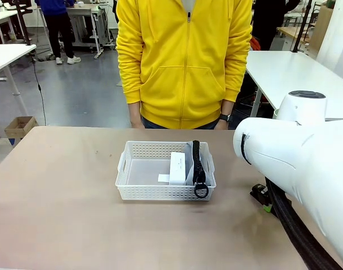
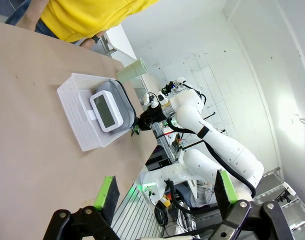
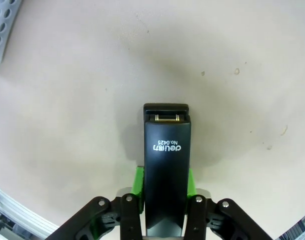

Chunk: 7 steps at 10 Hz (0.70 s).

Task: Efficiently arrange items inside the basket to fit them all.
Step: Pick up the Stapler and place it inside the Organizing basket.

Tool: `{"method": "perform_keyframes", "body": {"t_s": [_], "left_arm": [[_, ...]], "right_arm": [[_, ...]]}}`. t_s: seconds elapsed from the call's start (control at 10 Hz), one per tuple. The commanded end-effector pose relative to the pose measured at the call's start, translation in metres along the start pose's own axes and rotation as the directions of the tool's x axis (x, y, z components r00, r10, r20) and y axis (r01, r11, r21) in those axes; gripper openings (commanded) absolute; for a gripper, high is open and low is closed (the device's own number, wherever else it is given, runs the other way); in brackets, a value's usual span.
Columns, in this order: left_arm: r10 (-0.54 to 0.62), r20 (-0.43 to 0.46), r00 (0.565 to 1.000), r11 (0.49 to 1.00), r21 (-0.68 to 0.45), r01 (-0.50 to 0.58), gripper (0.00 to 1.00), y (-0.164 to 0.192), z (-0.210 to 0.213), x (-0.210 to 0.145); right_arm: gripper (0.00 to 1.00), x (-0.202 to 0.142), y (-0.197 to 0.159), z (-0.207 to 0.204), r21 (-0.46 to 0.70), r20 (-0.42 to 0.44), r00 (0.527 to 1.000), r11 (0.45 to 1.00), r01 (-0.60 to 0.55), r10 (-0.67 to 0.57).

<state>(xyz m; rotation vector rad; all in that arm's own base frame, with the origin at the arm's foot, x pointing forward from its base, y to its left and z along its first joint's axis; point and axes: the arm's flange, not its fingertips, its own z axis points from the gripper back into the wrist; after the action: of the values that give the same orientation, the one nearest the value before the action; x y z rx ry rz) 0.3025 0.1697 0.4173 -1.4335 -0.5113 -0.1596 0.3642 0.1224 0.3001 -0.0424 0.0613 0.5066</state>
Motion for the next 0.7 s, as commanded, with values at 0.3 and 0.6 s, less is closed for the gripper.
{"method": "perform_keyframes", "body": {"t_s": [0.3,0.6], "left_arm": [[0.006,0.015,1.000,1.000,0.003,-0.006,1.00,-0.004,-0.002,0.000],[0.006,0.015,1.000,1.000,0.003,-0.006,1.00,-0.004,-0.002,0.000]], "right_arm": [[0.00,0.002,-0.005,-0.005,0.001,0.007,0.999,0.999,0.040,-0.040],[0.00,-0.031,-0.011,0.067,0.043,0.155,0.980,0.992,0.120,-0.126]]}}
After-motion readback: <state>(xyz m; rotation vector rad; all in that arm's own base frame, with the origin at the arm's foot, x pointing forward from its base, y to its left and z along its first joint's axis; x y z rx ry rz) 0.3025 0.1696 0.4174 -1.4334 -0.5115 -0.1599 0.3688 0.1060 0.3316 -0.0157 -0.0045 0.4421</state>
